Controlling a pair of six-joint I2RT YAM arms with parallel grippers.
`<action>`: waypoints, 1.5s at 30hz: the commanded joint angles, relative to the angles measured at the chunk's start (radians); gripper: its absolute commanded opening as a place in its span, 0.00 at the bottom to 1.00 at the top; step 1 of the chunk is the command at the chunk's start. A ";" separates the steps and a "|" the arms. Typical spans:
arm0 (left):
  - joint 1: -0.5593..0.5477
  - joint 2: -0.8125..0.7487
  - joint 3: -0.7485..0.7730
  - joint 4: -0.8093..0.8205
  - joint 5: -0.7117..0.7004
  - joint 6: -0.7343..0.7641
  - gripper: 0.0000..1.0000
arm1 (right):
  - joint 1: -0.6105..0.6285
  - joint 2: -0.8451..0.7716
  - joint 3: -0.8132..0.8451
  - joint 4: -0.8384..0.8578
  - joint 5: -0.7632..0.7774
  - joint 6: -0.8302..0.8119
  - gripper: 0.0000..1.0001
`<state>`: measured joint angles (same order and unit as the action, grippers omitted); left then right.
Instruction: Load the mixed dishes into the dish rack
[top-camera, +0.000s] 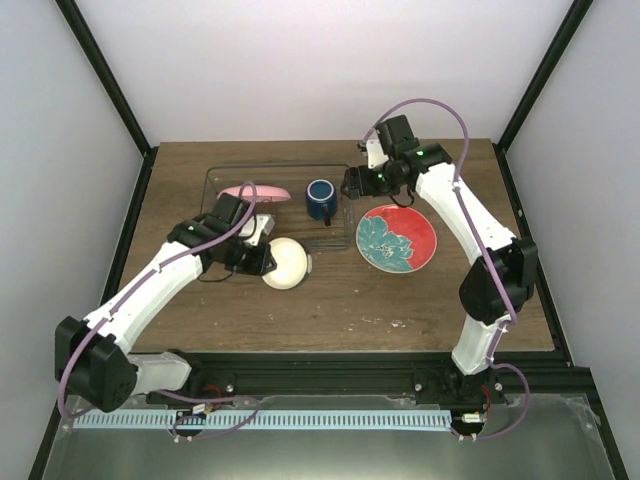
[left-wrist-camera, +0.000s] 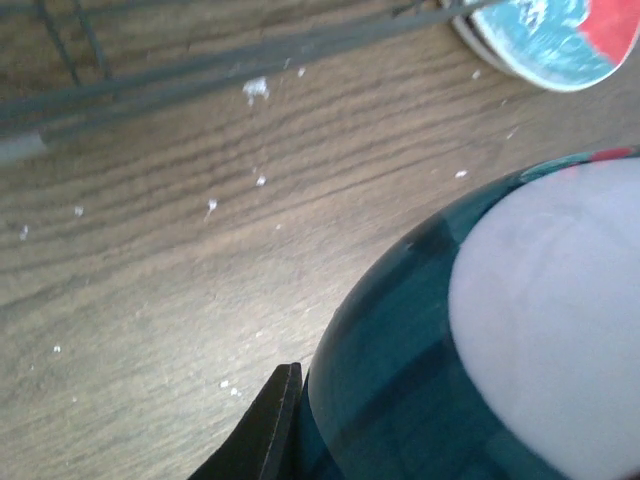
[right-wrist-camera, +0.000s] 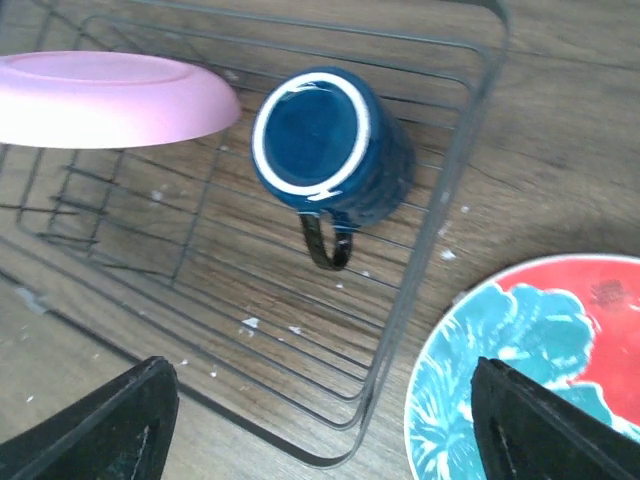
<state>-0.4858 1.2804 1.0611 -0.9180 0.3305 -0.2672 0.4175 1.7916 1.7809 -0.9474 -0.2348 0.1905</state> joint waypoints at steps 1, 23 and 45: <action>0.019 -0.004 0.086 0.053 0.023 -0.001 0.00 | -0.049 -0.037 -0.014 0.085 -0.306 -0.021 0.85; 0.101 0.402 0.514 0.106 0.049 0.062 0.00 | -0.066 -0.098 -0.217 0.325 -0.747 -0.033 1.00; 0.046 0.485 0.591 0.172 0.105 0.015 0.00 | -0.025 0.021 -0.206 0.495 -0.823 0.038 0.86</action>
<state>-0.4313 1.7576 1.6016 -0.8108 0.3874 -0.2367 0.3801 1.8076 1.5604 -0.5232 -1.0054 0.1959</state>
